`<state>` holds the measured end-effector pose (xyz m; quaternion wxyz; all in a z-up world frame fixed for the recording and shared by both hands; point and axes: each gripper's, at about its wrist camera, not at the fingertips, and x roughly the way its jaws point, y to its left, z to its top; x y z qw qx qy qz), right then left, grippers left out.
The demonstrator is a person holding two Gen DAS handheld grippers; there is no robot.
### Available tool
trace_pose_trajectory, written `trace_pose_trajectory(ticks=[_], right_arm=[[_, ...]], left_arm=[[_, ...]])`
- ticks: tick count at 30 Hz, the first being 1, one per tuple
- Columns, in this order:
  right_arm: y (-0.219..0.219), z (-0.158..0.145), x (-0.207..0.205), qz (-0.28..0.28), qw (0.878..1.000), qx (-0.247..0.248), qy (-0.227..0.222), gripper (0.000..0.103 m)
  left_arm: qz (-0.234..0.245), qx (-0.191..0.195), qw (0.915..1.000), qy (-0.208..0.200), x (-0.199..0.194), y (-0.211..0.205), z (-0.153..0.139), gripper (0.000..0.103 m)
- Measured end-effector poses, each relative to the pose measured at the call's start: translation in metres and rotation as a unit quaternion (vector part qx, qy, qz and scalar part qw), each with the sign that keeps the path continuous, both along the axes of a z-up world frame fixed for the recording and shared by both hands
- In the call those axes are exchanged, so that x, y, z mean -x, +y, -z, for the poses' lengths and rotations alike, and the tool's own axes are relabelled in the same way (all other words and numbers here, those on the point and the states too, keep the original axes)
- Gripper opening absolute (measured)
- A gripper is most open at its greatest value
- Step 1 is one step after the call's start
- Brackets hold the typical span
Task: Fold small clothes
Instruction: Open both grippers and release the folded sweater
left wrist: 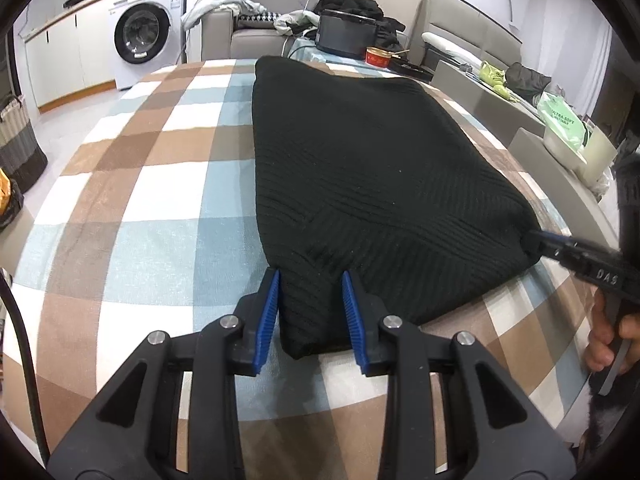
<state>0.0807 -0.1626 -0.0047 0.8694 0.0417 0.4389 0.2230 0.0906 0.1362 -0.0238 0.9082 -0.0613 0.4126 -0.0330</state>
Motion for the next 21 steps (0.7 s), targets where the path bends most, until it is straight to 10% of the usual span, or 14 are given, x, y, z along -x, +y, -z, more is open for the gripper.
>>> trace_pose_trajectory(ticks=[7, 12, 21], right_arm=[[-0.003, -0.042, 0.017, -0.008, 0.994, 0.016, -0.105, 0.099], [-0.003, -0.061, 0.028, -0.027, 0.985, 0.003, -0.169, 0.103], [0.010, -0.059, 0.038, -0.056, 0.981, -0.014, -0.188, 0.103]], left_arm=[[-0.015, 0.000, 0.9971, -0.075, 0.017, 0.002, -0.027, 0.083], [-0.032, -0.012, 0.9933, -0.111, 0.022, 0.006, -0.040, 0.102], [-0.044, -0.037, 0.9869, -0.151, 0.031, 0.005, -0.049, 0.102]])
